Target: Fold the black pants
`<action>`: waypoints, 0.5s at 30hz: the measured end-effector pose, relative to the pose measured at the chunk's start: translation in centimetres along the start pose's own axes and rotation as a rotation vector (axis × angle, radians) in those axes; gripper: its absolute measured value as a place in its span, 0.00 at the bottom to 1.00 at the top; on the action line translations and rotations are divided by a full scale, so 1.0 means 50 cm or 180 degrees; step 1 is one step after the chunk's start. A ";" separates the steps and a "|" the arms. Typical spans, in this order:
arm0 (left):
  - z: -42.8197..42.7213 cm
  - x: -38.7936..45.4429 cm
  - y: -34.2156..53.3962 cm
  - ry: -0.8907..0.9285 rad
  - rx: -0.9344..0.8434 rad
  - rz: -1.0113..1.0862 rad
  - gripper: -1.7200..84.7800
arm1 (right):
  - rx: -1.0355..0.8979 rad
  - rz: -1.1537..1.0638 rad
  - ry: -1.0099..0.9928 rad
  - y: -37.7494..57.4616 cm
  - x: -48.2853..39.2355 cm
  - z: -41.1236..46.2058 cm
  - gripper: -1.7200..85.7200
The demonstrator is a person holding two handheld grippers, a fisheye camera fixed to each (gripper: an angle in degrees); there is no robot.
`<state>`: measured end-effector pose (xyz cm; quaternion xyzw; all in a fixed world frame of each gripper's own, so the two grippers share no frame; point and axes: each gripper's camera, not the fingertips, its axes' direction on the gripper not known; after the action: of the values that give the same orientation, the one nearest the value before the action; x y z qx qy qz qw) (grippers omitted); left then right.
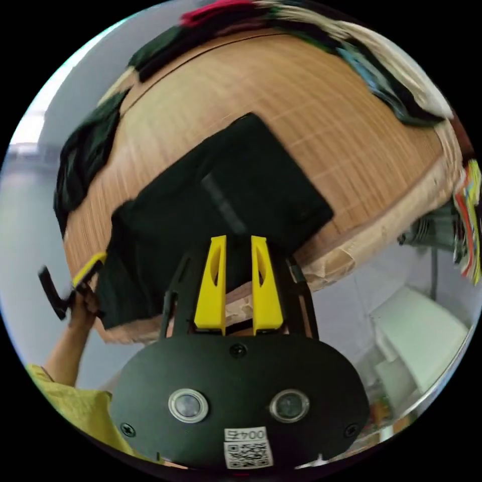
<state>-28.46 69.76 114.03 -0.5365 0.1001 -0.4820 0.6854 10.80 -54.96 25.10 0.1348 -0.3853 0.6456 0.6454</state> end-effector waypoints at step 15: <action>0.036 0.044 -0.177 0.0060 -0.0594 -0.0556 0.02 | 0.0622 0.1644 -0.2298 0.097 0.457 -0.135 0.10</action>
<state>-31.05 69.60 122.97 -0.6001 0.1038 -0.5334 0.5870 5.45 -33.10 34.37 0.3111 -0.5439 0.7304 0.2717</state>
